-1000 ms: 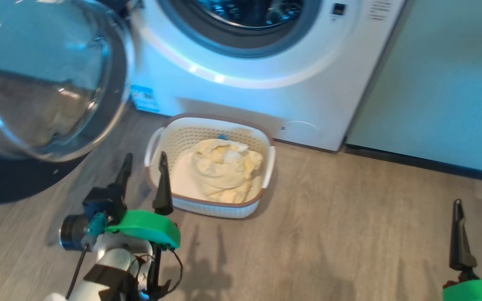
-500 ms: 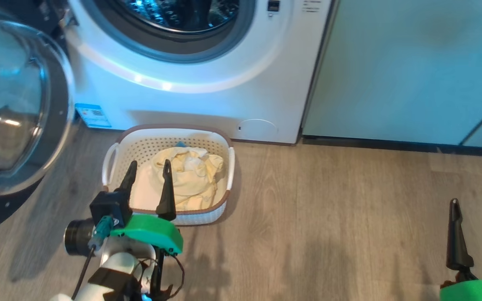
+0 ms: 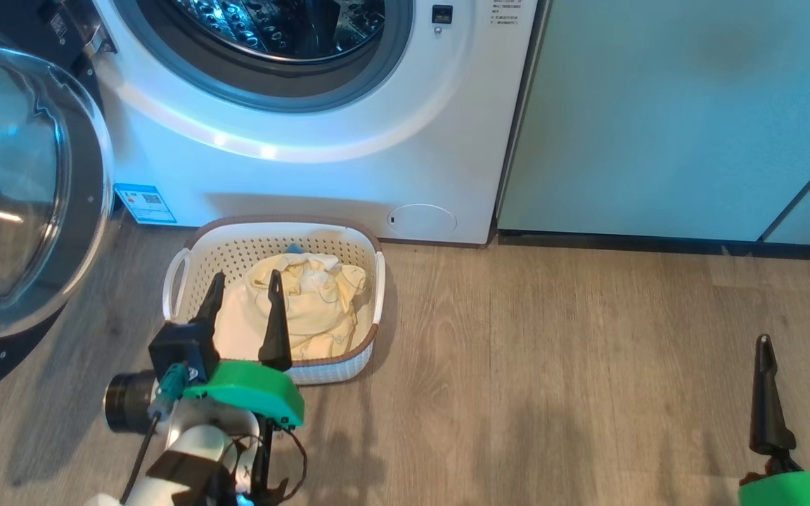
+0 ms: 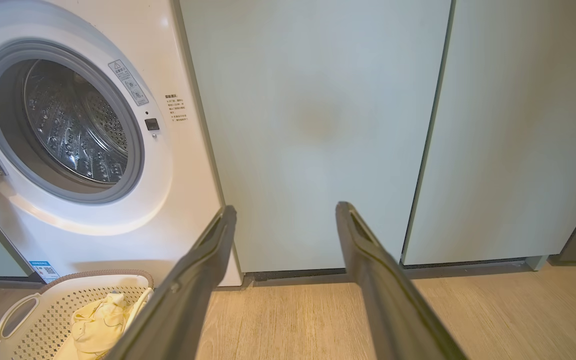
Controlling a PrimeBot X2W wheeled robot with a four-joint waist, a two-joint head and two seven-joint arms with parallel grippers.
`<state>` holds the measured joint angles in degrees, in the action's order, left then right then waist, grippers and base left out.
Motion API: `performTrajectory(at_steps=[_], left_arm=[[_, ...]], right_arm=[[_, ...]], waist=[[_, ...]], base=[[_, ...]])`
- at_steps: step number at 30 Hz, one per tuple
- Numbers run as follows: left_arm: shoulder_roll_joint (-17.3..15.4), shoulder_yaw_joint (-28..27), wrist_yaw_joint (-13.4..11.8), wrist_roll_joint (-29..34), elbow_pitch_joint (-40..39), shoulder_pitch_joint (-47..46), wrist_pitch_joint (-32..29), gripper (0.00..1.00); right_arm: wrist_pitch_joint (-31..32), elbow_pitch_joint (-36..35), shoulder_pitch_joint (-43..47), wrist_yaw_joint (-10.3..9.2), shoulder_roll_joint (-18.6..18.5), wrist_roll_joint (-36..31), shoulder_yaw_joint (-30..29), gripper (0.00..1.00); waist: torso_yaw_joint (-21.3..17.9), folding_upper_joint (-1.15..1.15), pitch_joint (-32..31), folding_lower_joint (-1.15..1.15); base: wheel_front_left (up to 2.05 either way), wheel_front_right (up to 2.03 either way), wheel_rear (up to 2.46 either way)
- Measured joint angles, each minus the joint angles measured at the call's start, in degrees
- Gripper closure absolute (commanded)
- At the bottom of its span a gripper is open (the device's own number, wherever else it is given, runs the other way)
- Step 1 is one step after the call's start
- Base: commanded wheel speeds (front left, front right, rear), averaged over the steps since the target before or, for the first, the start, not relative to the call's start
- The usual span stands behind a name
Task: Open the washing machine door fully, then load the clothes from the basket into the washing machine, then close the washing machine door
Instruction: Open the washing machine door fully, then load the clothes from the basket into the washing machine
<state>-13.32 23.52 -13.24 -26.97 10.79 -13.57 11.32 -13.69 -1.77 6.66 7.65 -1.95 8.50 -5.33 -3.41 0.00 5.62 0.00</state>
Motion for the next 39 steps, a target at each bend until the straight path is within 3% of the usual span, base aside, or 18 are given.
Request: performTrajectory(at_steps=[22, 39], left_arm=[[-0.48, 1.47, -0.04, 0.00, 0.38, 1.01, -0.30, 0.00], [-0.81, 2.34, -0.65, 0.33, 0.21, 1.09, -1.45, 0.00]], right_arm=[[-0.01, 0.56, 0.05, 0.00, 0.00, 0.00, 0.45, 0.00], [-0.18, 0.63, 0.16, 0.00, 0.02, 0.16, 0.68, 0.00]], waist=[[-0.35, 0.00, -1.23, 0.00], [-0.51, 0.00, -0.30, 0.01]], base=[[0.11, -0.11, 0.00], [1.70, -1.70, 0.00]])
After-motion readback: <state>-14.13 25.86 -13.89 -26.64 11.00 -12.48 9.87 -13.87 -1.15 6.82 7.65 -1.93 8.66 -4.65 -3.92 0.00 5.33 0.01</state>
